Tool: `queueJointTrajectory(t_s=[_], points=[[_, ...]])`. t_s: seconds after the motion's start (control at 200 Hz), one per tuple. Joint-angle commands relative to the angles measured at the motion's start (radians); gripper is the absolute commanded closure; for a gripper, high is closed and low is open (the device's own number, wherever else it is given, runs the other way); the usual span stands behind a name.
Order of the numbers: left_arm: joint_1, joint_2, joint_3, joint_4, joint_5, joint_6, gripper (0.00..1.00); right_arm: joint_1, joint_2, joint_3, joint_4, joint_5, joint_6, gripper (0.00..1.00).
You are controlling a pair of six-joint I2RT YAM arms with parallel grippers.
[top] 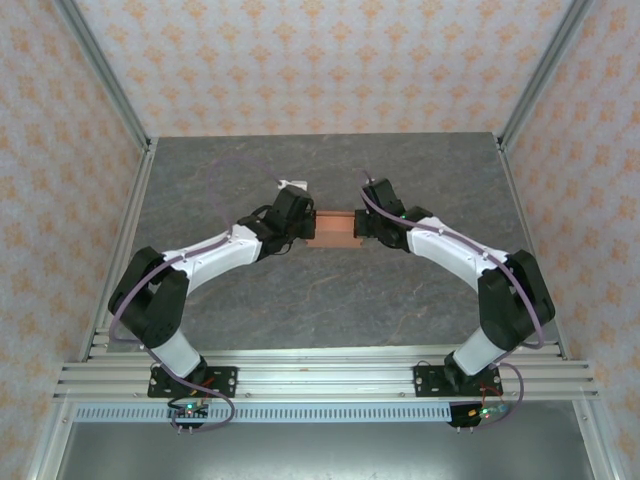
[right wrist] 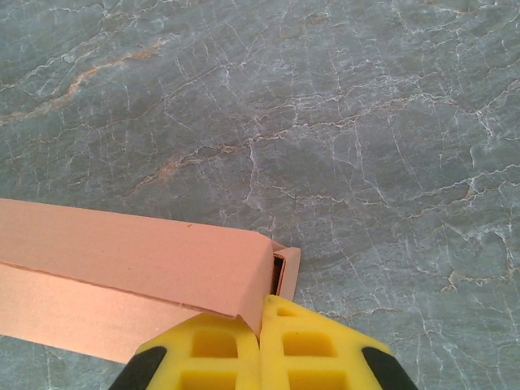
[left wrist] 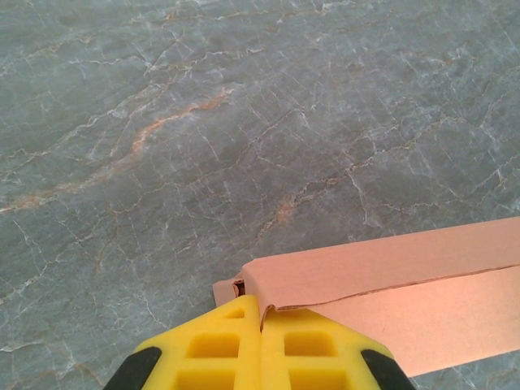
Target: Fold the paper box
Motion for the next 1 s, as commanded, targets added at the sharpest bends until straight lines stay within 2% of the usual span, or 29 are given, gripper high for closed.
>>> queueJointTrajectory(t_s=[0.0, 0.4, 0.545, 0.821, 0.996], points=[[-0.011, -0.009, -0.059, -0.003, -0.070, -0.036, 1.00, 0.003, -0.016, -0.052, 0.003, 0.026, -0.007, 1.00], [-0.060, -0.040, -0.261, 0.230, -0.159, -0.013, 1.00, 0.003, -0.054, -0.153, 0.118, 0.004, -0.031, 0.96], [-0.069, -0.006, -0.249, 0.223, -0.166, -0.027, 1.00, 0.003, -0.047, -0.160, 0.134, 0.005, -0.030, 0.94], [-0.100, 0.010, -0.282, 0.266, -0.251, -0.010, 1.00, 0.003, -0.078, -0.139, 0.096, -0.003, -0.037, 0.88], [-0.109, 0.009, -0.270, 0.251, -0.280, 0.008, 1.00, 0.003, -0.096, -0.116, 0.057, -0.032, -0.051, 0.77]])
